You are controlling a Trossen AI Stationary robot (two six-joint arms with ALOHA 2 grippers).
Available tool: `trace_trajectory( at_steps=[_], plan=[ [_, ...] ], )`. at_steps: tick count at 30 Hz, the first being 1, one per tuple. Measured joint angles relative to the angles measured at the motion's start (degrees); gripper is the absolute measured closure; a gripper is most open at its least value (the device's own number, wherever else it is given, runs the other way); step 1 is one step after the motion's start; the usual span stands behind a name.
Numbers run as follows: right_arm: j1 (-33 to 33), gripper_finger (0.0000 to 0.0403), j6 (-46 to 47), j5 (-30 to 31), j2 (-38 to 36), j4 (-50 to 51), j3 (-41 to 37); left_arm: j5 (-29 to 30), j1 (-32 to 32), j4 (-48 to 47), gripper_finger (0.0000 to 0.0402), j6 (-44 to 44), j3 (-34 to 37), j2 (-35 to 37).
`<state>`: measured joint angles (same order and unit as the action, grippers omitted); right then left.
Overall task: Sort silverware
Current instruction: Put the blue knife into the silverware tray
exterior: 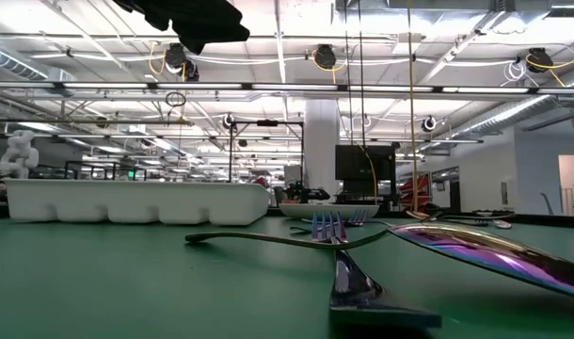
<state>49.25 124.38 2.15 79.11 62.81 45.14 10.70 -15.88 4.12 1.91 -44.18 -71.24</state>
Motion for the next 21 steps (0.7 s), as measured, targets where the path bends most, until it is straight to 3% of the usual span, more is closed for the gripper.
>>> trace_trajectory(
  at_steps=[8, 12, 21],
  plan=[
    [0.0, 0.0390, -4.7, -2.6, 0.7, -1.8, 0.5, 0.0, 0.0, 0.0, 0.0237, 0.0, 0.0, 0.0],
    [0.1, 0.0364, -6.4, -7.8, 0.6, -7.0, -1.8, -0.7, 0.0, 0.0, 0.0237, 0.0, 0.0, 0.0],
    [1.7, 0.0292, -6.7, -11.7, 0.6, -12.1, -5.8, -1.9, 0.0, -0.1, 0.0237, 0.0, 0.0, 0.0]
  ],
)
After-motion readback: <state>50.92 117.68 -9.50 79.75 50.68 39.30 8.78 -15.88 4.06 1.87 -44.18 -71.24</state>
